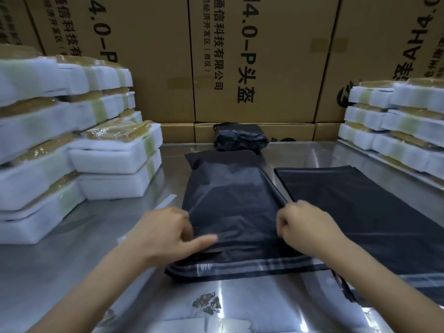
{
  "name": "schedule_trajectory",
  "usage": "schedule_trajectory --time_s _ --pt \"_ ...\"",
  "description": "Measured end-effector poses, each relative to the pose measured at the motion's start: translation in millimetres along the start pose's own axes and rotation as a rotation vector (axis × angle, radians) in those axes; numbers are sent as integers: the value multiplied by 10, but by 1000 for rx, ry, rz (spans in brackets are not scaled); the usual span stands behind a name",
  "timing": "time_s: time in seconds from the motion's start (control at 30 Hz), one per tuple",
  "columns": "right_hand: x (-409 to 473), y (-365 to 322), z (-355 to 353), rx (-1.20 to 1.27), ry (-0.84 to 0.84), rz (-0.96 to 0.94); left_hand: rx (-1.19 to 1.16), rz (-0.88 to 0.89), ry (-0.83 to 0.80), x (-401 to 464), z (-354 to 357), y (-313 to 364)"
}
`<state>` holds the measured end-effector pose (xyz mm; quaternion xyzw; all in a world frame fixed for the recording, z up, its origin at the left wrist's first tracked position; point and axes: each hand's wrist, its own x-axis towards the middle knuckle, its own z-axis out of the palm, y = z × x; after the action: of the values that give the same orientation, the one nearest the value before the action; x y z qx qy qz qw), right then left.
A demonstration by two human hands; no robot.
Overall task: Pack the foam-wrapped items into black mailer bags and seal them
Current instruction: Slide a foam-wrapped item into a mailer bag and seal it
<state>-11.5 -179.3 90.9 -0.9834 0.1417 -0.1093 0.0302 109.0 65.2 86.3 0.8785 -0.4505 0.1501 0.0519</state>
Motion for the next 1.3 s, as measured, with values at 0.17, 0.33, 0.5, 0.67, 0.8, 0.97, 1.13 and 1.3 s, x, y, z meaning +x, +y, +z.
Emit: schedule_trajectory --time_s 0.17,0.33,0.5,0.67,0.8,0.97,1.13,1.3 --pt "379 -333 289 165 421 -51 -182 7 245 489 239 498" --pt "624 -239 819 146 220 140 -61 -27 -19 628 774 359" --pt "740 -204 859 171 241 143 -34 69 -18 663 872 142" --pt "620 -168 695 206 433 195 -4 35 117 652 783 172" --pt "510 -108 523 323 615 244 98 -199 118 567 680 204" --pt "490 -211 383 301 655 83 -45 -177 248 628 558 274" --pt "676 -474 611 379 245 -135 -376 -75 143 756 688 424" --pt "694 -327 771 204 207 91 -332 -252 149 734 827 290"
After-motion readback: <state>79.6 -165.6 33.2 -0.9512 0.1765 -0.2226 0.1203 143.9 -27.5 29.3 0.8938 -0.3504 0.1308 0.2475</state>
